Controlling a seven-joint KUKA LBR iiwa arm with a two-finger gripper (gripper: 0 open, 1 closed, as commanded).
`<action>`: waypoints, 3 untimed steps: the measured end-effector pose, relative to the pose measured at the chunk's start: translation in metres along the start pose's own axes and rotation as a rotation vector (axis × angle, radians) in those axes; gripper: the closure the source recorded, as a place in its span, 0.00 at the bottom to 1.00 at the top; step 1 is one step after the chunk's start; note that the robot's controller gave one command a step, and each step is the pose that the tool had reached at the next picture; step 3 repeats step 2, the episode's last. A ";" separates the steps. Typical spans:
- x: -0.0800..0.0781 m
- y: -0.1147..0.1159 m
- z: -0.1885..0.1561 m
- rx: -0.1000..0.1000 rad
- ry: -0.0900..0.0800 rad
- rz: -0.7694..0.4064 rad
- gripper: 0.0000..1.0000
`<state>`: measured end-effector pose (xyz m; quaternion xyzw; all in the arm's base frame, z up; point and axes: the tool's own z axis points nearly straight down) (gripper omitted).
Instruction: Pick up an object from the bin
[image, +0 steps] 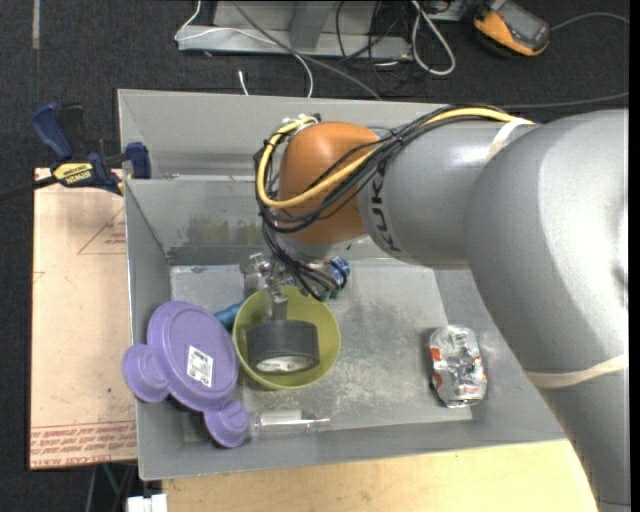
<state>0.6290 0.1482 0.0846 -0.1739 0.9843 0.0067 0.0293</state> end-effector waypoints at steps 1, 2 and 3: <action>0.000 0.000 0.000 0.000 0.000 0.000 1.00; -0.010 -0.003 -0.105 -0.001 0.004 -0.002 1.00; -0.010 -0.003 -0.105 -0.001 0.004 -0.002 1.00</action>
Offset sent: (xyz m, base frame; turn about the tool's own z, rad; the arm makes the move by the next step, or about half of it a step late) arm 0.0066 -0.0030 0.1298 -0.0043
